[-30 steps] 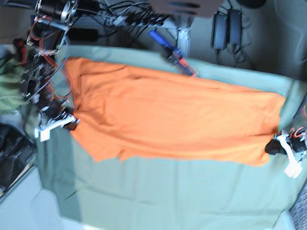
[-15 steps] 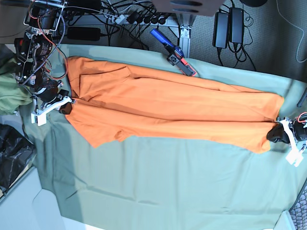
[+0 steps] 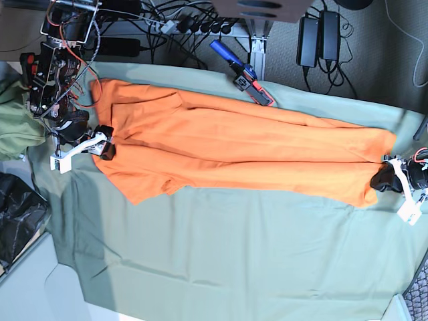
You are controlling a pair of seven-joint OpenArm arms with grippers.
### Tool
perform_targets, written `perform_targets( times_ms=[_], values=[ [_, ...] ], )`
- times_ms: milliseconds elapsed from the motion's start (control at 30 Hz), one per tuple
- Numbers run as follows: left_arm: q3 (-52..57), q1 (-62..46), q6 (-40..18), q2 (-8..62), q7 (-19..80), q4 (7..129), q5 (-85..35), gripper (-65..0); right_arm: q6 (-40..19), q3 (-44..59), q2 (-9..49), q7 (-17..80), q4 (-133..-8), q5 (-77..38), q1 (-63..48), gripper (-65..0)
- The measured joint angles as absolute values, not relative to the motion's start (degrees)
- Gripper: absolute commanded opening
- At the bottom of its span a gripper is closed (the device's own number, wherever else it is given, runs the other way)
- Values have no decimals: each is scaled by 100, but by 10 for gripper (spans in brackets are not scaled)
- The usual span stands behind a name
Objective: Fold the T-shirt properly
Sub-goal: 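Grasp the shirt's other side at shoulder and hem with both grippers, then fold the grasped side over onto the shirt with both grippers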
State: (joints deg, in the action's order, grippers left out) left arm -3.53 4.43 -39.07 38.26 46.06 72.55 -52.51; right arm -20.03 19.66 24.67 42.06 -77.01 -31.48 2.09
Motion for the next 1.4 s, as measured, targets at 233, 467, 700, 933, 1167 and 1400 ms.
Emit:
perform_targets(
  times_ms=[233,467,700,933,1167,1400],
  values=[
    [-353,443,-3907,3824,4604,7258,-5251,-650,-2003,2652,2163,4195,-7935,-3312,224,-217],
    [-353,445,-3907,3824,4606,7264,-5260,-650,-2005,2545,2174,4042,-7898,-3223,751,-217],
    [-353,445,-3907,3826,4665,7288,-5258,-650,-2023,1450,2174,3785,-6687,-2867,1822,-217],
    [-353,445,-3907,3824,4665,7290,-5247,-650,-2029,563,2176,3601,-5854,-2757,2178,-218],
    [-353,443,-3907,3826,4670,7290,-5363,-650,-2032,-45,2209,3557,-5894,-2827,2193,-220],
    [-353,445,-3907,3824,4670,7290,-5365,-650,-2032,-82,2093,3811,-6003,-2836,2206,-482]
  ],
)
